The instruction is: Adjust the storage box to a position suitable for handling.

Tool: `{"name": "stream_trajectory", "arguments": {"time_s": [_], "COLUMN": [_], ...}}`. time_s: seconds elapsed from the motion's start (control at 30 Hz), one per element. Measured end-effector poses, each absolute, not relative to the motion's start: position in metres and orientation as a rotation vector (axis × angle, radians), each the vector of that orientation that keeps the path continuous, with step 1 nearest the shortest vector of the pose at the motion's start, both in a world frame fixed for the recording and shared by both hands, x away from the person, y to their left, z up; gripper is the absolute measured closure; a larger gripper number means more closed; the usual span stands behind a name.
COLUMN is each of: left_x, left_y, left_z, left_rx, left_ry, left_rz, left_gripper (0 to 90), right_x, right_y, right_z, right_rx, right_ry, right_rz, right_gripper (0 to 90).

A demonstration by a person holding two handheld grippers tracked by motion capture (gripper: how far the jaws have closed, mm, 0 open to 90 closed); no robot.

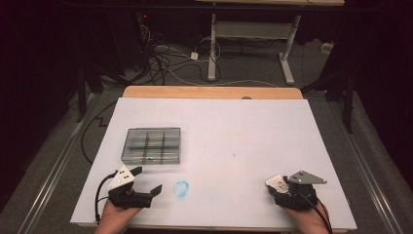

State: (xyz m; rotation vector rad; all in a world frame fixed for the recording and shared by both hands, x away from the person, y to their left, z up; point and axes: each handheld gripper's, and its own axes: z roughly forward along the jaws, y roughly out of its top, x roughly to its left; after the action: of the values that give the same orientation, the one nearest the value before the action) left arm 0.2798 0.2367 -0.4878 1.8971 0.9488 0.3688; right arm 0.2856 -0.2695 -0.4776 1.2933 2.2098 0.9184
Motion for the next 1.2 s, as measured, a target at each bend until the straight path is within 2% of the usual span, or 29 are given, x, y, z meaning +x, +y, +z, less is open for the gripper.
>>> {"name": "stream_trajectory", "arguments": {"time_s": [0.1, 0.27, 0.6, 0.77, 0.93, 1.03, 1.2], "left_x": [0.279, 0.279, 0.279, 0.279, 0.279, 0.280, 0.282], "left_y": [0.237, 0.236, 0.236, 0.239, 0.239, 0.239, 0.241], "left_z": [-0.488, -0.488, -0.488, -0.488, -0.488, -0.488, -0.488], "left_rx": [1.896, 1.896, 1.895, 1.875, 1.876, 1.886, 1.878], "left_ry": [0.946, 0.950, 0.954, 0.945, 0.940, 0.928, 0.947], "left_rz": [0.374, 0.376, 0.375, 0.364, 0.352, 0.339, 0.313], "left_gripper": [0.0, 0.0, 1.4, 9.3, 17.8, 25.3, 39.3], "right_x": [0.286, 0.286, 0.282, 0.283, 0.288, 0.290, 0.291], "right_y": [-0.268, -0.267, -0.264, -0.247, -0.234, -0.231, -0.232], "right_z": [-0.478, -0.478, -0.464, -0.460, -0.464, -0.467, -0.468], "right_rx": [1.290, 1.298, 1.217, 1.149, 1.144, 1.138, 1.151], "right_ry": [2.209, 2.210, 2.124, 2.113, 2.122, 2.134, 2.112], "right_rz": [0.908, 0.925, 1.083, 1.159, 1.197, 1.230, 1.261], "right_gripper": [32.8, 24.6, 30.2, 37.5, 48.9, 60.7, 71.1]}}
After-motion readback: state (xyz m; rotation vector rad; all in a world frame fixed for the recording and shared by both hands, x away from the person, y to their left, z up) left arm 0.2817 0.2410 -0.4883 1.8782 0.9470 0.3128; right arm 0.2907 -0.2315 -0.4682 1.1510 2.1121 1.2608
